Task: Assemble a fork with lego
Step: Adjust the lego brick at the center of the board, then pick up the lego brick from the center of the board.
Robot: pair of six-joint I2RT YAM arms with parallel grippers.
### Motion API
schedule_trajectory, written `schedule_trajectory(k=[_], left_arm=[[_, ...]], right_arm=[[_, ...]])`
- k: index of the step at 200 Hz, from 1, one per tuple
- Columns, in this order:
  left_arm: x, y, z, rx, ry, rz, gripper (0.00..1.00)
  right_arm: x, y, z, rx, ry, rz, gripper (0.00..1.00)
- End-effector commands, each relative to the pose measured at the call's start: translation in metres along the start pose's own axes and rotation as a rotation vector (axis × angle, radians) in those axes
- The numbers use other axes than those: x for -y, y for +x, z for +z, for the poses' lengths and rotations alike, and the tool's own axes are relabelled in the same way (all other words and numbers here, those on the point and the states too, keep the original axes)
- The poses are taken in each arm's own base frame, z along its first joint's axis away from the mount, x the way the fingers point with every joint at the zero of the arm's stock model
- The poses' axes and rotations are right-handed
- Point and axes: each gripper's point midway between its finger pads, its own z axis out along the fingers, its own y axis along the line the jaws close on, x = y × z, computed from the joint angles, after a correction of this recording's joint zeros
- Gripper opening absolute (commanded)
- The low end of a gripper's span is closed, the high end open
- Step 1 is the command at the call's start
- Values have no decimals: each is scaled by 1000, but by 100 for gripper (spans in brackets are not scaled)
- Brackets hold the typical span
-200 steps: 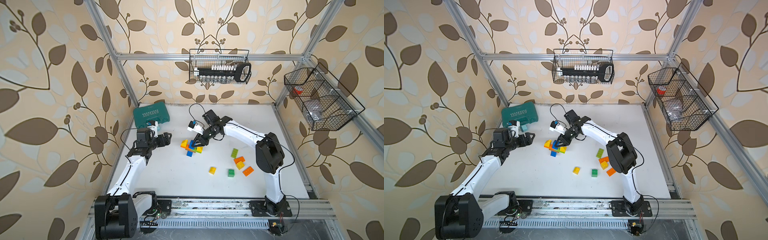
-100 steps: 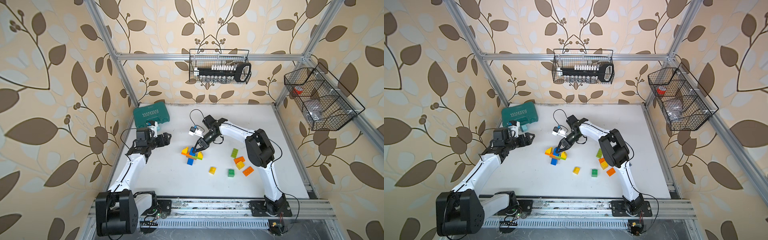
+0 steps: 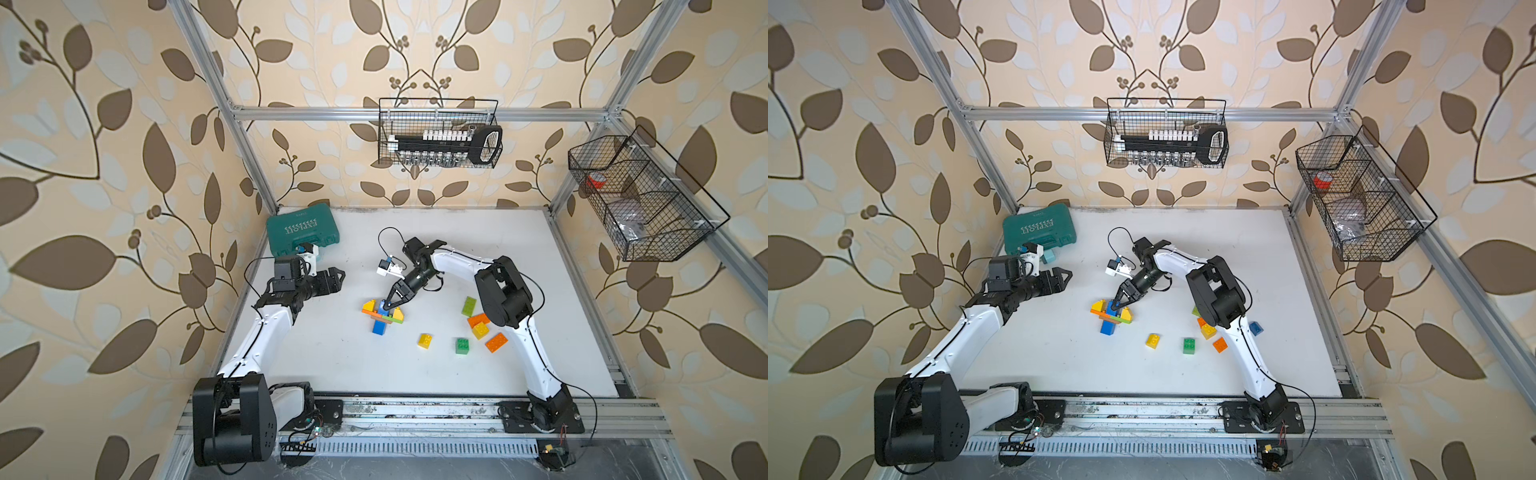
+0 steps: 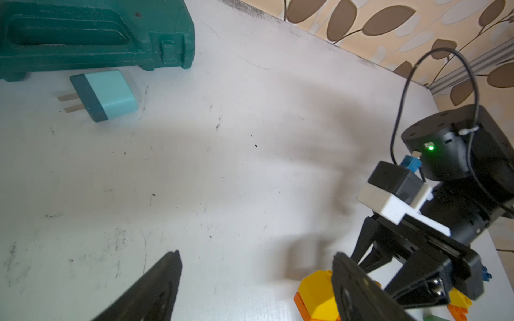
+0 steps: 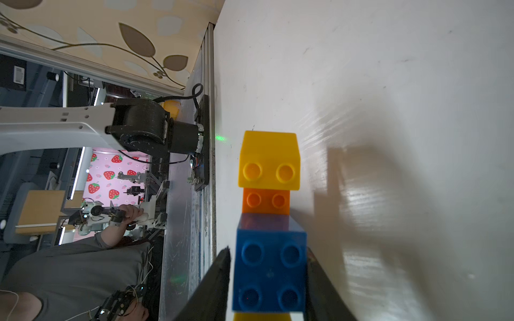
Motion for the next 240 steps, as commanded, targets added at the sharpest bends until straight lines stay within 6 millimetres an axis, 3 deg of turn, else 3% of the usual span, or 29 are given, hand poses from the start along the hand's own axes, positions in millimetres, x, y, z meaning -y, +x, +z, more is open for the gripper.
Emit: schedule_trajectory(k=[1,40,71,110,138,181,209,240], left_arm=[[11,-17,-6,33,56,46,87],[17,-12,-3,4,102,47,89],[30,-16,-4,19,174,73,93],[46,-23,-5,12,256,98,98],[61,-33,-5,62,341,64,99],[96,-24,15,-45,380,128,99],[125,-10,37,-96,391,169,99],[147,-15,48,-43,458,114,99]], right_arm=[[0,-11,-7,28,-42,10,45],[23,-20,-16,35,37,49,53],[50,-22,-40,88,174,98,56],[58,-25,-84,201,327,111,59],[46,-18,-104,249,435,94,60],[36,20,-152,313,740,142,63],[20,62,-178,334,881,209,65],[13,115,-196,301,991,314,67]])
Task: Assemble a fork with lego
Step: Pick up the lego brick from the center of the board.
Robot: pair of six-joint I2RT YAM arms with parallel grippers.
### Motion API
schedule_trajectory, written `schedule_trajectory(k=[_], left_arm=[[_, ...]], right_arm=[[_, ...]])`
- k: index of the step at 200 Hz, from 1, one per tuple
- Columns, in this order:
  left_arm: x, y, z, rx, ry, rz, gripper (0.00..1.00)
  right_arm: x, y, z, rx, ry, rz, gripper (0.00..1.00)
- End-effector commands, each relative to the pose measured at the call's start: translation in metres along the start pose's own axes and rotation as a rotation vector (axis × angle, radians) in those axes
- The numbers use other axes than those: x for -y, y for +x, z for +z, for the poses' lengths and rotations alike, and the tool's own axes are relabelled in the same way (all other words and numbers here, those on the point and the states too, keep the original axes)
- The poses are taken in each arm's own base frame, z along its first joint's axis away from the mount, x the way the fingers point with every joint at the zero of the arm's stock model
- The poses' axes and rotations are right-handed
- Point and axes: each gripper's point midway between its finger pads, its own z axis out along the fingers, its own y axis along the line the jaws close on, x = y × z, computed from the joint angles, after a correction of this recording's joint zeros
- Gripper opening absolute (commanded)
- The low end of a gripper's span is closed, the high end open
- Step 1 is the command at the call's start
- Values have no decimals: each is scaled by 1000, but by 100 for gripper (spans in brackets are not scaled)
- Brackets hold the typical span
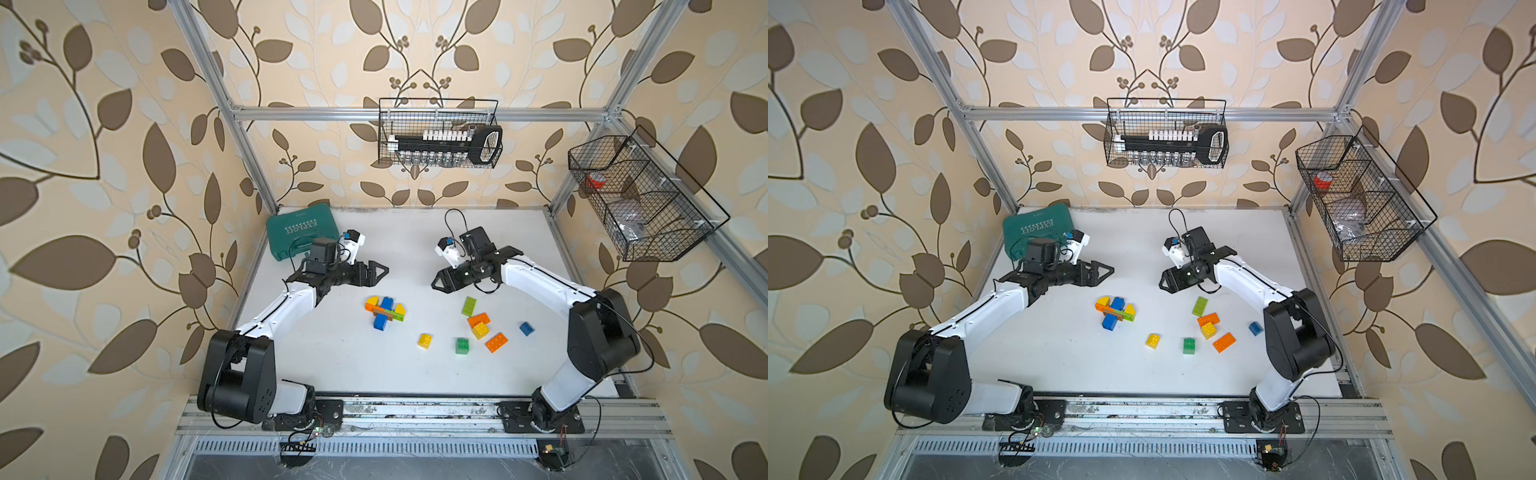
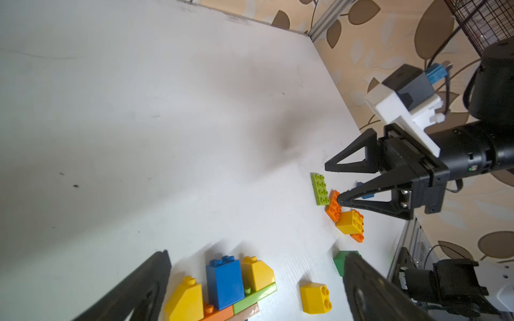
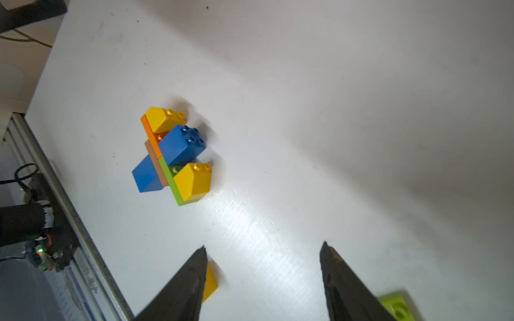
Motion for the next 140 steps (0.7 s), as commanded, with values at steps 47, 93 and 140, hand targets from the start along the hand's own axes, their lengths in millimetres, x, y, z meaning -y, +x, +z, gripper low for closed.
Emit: schedule_trajectory(k=[47,93,140], left_arm=[[40,-15,50,-12,37,64,99],[45,-18,76,-25,100,53,95],[47,-27,100,-47,139,53,94]], right_arm=[[54,90,-36,-121,274,198,71],[57,122,-32,-173,295,324,71],[62,151,-26,-202,412,358,67]])
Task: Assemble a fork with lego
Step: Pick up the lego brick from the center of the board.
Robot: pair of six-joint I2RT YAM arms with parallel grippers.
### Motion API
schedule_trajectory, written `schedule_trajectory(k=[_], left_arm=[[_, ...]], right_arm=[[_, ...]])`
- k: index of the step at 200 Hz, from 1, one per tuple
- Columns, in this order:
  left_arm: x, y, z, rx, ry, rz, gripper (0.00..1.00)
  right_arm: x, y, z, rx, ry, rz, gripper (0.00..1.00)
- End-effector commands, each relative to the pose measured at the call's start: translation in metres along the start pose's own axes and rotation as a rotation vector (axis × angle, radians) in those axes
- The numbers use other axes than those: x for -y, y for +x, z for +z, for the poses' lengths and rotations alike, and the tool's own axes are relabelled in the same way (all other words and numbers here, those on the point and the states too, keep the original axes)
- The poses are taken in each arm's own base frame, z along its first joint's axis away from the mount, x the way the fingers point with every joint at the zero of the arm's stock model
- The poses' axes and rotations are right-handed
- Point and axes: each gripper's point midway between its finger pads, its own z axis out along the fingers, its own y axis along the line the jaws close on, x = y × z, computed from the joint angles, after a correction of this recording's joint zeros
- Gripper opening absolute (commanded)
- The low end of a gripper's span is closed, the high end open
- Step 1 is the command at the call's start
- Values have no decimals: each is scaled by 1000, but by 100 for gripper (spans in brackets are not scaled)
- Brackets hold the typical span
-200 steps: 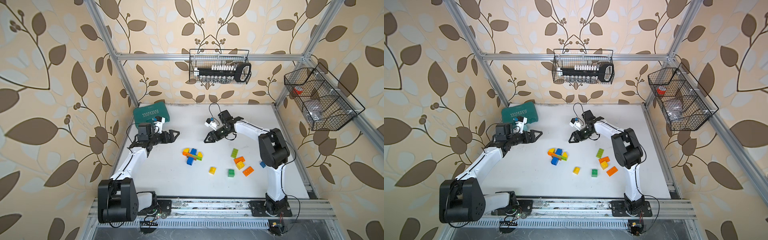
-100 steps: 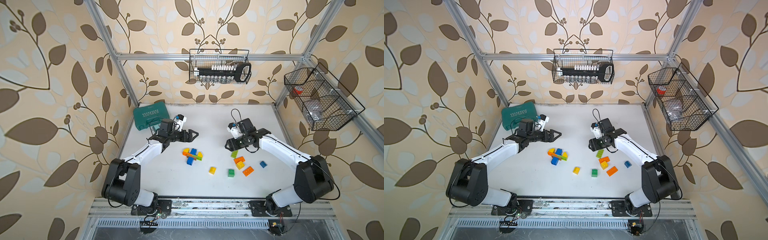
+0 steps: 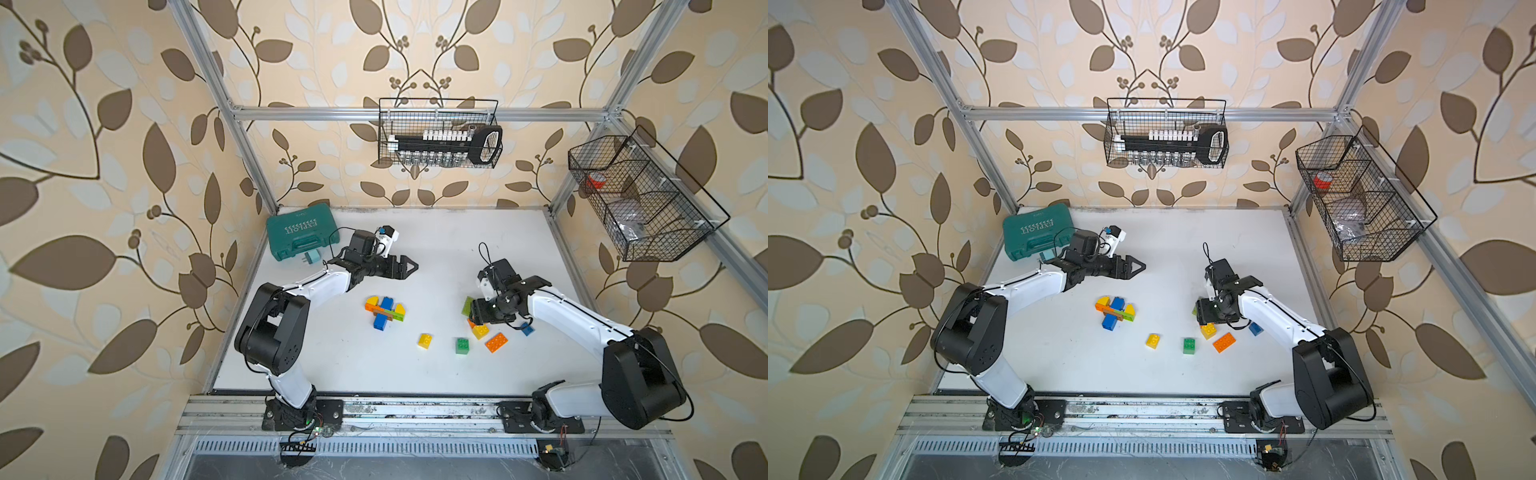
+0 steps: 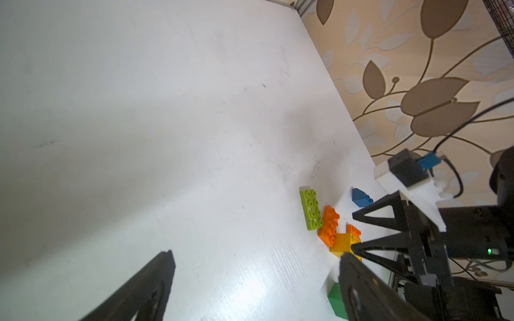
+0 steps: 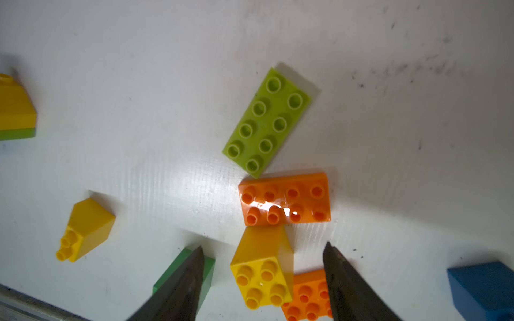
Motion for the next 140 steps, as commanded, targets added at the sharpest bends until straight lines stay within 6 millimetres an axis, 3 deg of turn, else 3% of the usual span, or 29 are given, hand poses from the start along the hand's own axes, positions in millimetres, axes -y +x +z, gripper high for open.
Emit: schedule_trajectory(k=[1,65,106,140], left_arm=[[19,-21,7,36,70,41,94],[16,-11,17,4,90,29,91],[14,-6,17,-2,87,18,89],[12,-4,15,-5,74,16,89]], right_arm=[[8,12,2,10,88,40,67],[1,26,9,-17,147,22,50],[-9,17,14,-9,109,20,36],[-13,16,7,-14,92,13,34]])
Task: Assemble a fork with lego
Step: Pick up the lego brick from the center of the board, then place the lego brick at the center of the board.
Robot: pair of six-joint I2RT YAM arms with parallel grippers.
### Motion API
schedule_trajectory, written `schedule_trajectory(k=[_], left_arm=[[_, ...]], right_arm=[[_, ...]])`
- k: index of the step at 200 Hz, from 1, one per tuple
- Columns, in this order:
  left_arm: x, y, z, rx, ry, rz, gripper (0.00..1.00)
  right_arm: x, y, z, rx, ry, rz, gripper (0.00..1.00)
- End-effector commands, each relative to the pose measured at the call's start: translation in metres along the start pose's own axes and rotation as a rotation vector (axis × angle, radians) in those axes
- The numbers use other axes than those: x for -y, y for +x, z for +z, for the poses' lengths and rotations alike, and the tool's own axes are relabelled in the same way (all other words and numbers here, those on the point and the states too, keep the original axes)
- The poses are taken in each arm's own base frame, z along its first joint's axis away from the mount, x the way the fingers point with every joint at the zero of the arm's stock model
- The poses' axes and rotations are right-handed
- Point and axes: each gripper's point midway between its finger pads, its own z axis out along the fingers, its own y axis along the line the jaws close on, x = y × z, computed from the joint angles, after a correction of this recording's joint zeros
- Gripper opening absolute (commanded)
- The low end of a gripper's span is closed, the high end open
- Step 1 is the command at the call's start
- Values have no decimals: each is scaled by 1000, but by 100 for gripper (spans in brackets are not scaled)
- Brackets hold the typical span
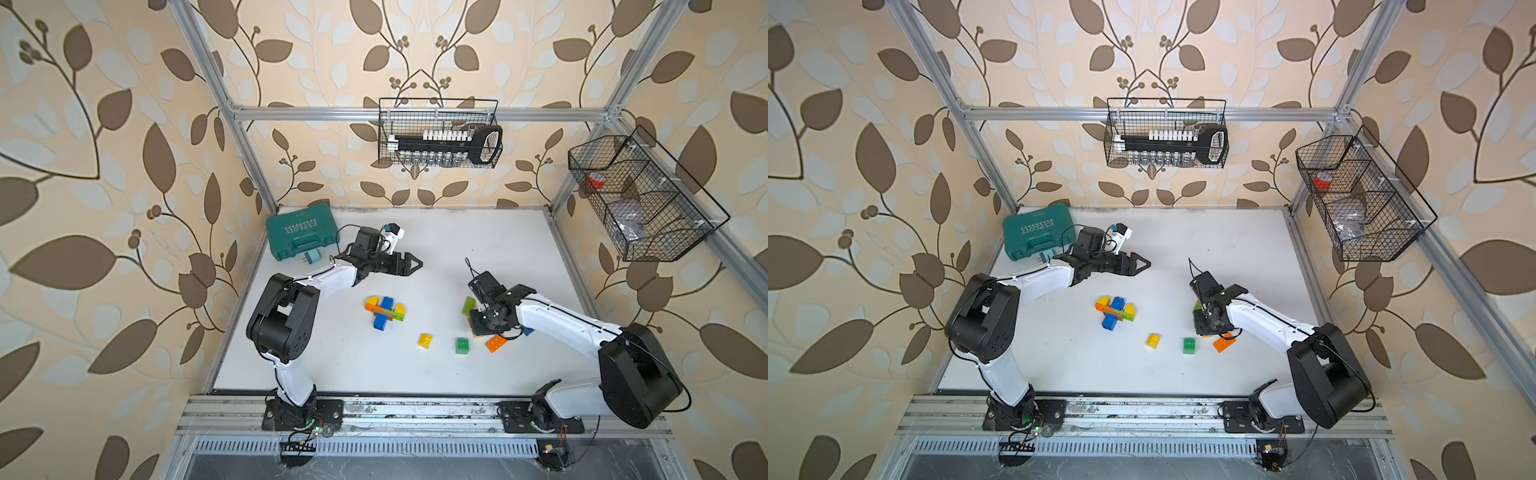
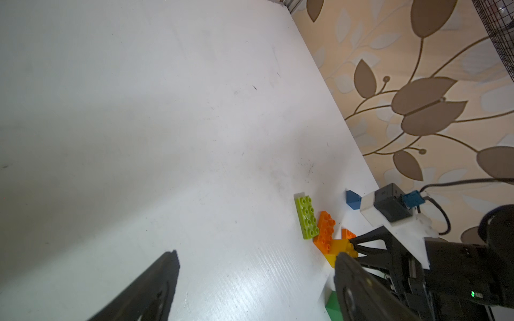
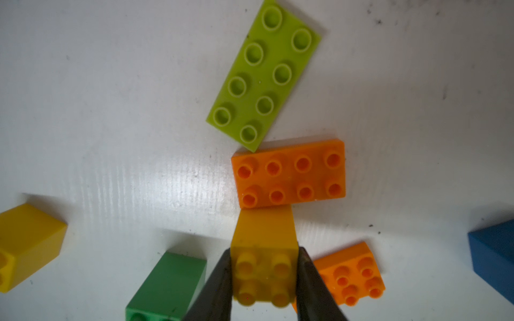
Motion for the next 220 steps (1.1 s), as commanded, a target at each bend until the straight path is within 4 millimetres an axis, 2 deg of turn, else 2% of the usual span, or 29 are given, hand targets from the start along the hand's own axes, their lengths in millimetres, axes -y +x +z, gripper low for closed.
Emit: schedule_trajectory(k=[1,49,74,139,163,199,220], left_arm=[[8,-3,-1,17,22,18,89],[9,-9,-9,37,5,28,89],[3,-14,-15,52,-15,16,89],[-8,-22,-25,82,-70,-4,90],[-11,-21,-25,78,-85,-7,90],[-21,-16,-27,96,-134,-36,90],[-24,-13,-32,127,-152,-46,91]], right_arm=[[-5,0,-4,-6,-18,-1,34],[-24,-28,-49,81,-108,-2,34],[-35,-45,-53,85,-122,-31,33],[-59,-89,-26,65,-94,-70,36],[-61,-92,-8,37,-73,-64,37],[-58,-100,9,18,-19,-50,38],[-59,-104,13,27,-17,-39,46]])
